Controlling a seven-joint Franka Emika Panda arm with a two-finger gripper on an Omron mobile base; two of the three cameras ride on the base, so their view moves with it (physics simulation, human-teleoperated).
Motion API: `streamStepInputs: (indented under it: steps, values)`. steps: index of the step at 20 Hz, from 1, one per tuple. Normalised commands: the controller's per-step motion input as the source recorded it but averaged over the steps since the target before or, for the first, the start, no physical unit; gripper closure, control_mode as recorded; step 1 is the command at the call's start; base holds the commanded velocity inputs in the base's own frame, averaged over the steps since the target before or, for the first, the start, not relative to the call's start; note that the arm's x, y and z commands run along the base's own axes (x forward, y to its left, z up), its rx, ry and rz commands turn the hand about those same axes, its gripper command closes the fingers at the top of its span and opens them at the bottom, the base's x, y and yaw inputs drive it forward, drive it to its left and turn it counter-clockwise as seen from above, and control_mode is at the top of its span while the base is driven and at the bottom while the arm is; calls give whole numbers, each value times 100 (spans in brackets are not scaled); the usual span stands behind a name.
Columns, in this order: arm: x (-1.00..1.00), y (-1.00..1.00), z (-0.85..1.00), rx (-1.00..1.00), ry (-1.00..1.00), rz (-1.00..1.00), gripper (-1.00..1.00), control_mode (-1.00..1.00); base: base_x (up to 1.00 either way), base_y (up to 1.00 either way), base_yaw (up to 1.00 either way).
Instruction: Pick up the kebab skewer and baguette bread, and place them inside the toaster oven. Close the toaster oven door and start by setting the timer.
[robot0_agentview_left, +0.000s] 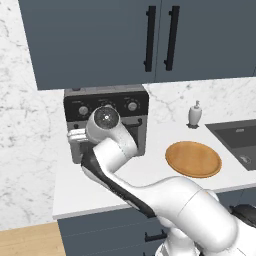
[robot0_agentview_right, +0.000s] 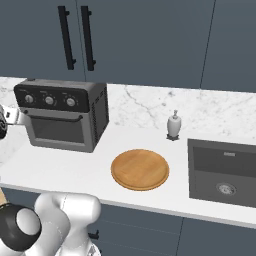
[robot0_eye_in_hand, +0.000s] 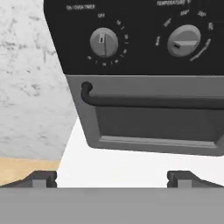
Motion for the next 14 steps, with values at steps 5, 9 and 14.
streamStepInputs:
  steps: [5, 9, 14]
  values:
    - [-14, 0, 3, -2, -31, 2, -100, -100, 0, 0, 0]
    - [15, 0, 0, 4, -33, 0, -100, -100, 0, 0, 0]
    - [12, 4, 29, 8, -34, 0, -100, -100, 0, 0, 0]
